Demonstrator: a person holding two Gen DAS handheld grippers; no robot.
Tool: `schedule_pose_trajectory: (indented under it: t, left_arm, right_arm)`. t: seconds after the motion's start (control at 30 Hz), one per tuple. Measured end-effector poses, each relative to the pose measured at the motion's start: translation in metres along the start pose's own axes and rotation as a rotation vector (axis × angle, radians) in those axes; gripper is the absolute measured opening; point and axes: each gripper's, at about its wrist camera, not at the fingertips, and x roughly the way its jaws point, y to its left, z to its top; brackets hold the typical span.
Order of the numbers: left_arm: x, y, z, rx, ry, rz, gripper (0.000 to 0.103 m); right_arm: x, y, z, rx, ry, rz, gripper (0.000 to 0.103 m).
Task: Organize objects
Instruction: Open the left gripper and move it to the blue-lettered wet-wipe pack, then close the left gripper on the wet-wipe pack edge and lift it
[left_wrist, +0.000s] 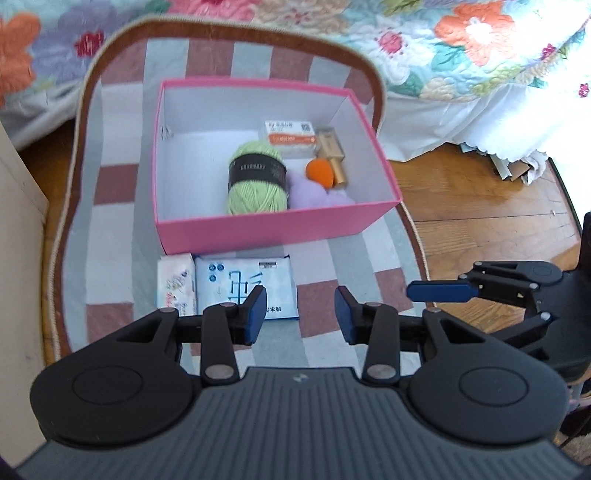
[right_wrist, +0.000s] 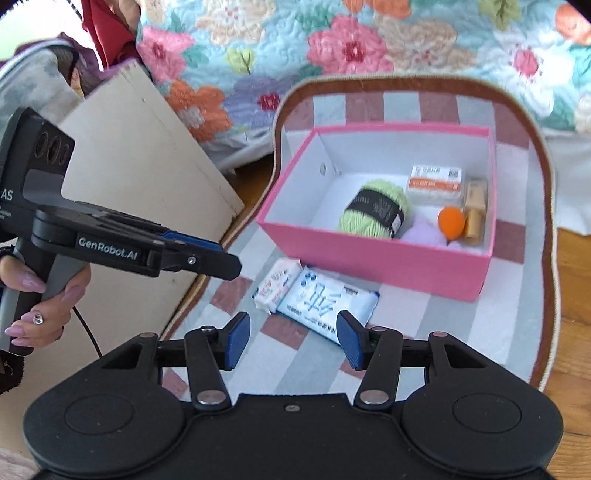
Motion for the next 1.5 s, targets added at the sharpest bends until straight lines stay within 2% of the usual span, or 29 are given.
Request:
schedule_pose_trajectory:
  t: [0.07,0.13,0.23,0.3,0.4,0.53,0.7,0.83,0.97,1.07,1.13,1.17,1.2,1.23,1.27,1.33,1.37,1.4,1.43,1.5]
  left_arm:
    - [0.017,0.006,-0.006,-0.012,0.006,-0.005,0.037]
    - [0.032,0.012,-0.011,-0.016,0.006,-0.01,0.029]
    - [0.054,0.015,-0.016,-0.006,0.011,0.017,0.028]
    - [0.066,0.02,-0.017,-0.026,0.012,0.021,0.028]
    - [0.087,0.032,-0.017,-0.089,0.015,0.027,0.028]
    - [0.109,0.043,-0.011,-0.123,0.012,0.074,0.028]
    - [0.122,0.049,-0.008,-0.128,0.022,0.158,0.028]
    - [0.128,0.058,-0.016,-0.134,0.043,0.229,0.03]
    - [0.129,0.066,-0.019,-0.145,0.035,0.212,0.03]
    - [0.132,0.067,-0.022,-0.148,0.027,0.202,0.036]
    - [0.134,0.067,-0.025,-0.155,0.013,0.185,0.044]
    - [0.134,0.067,-0.027,-0.155,0.002,0.187,0.044]
    - [0.133,0.066,-0.028,-0.151,0.0,0.185,0.044]
    - [0.132,0.064,-0.029,-0.152,-0.003,0.183,0.039]
    - [0.128,0.063,-0.03,-0.17,-0.009,0.168,0.034]
    - [0.124,0.062,-0.033,-0.227,0.007,0.052,0.014]
    - [0.125,0.062,-0.037,-0.275,0.023,-0.005,0.014]
    - [0.128,0.059,-0.039,-0.297,0.056,-0.021,0.011]
    - [0.131,0.054,-0.041,-0.281,0.071,0.014,0.011]
    - [0.131,0.046,-0.045,-0.228,0.037,0.075,0.01]
  right_arm:
    - [0.015,0.002,-0.004,-0.038,0.008,-0.026,0.057]
    - [0.031,0.004,-0.009,-0.081,0.012,-0.059,0.057]
    - [0.052,0.006,-0.012,-0.119,0.044,-0.102,0.057]
    - [0.061,0.006,-0.014,-0.135,0.062,-0.094,0.057]
    - [0.08,0.001,-0.013,-0.113,0.1,-0.071,0.057]
    - [0.105,-0.012,-0.012,-0.048,0.122,-0.079,0.057]
    - [0.121,-0.036,-0.023,0.06,0.091,-0.1,0.057]
    - [0.124,-0.045,-0.026,0.076,0.08,-0.077,0.057]
    - [0.131,-0.054,-0.026,0.131,0.087,-0.061,0.057]
    - [0.142,-0.059,-0.029,0.149,0.113,-0.081,0.057]
    - [0.146,-0.061,-0.031,0.163,0.106,-0.089,0.057]
    - [0.146,-0.061,-0.031,0.157,0.096,-0.086,0.055]
    - [0.147,-0.061,-0.03,0.146,0.093,-0.087,0.046]
    - [0.148,-0.061,-0.03,0.129,0.097,-0.085,0.037]
    - [0.15,-0.061,-0.029,0.119,0.103,-0.078,0.034]
    - [0.15,-0.06,-0.03,0.111,0.109,-0.065,0.025]
    - [0.149,-0.059,-0.03,0.103,0.119,-0.05,0.021]
    - [0.147,-0.058,-0.029,0.096,0.125,-0.035,0.021]
    - [0.143,-0.055,-0.029,0.086,0.125,-0.016,0.021]
    - [0.14,-0.047,-0.03,0.037,0.135,-0.009,0.021]
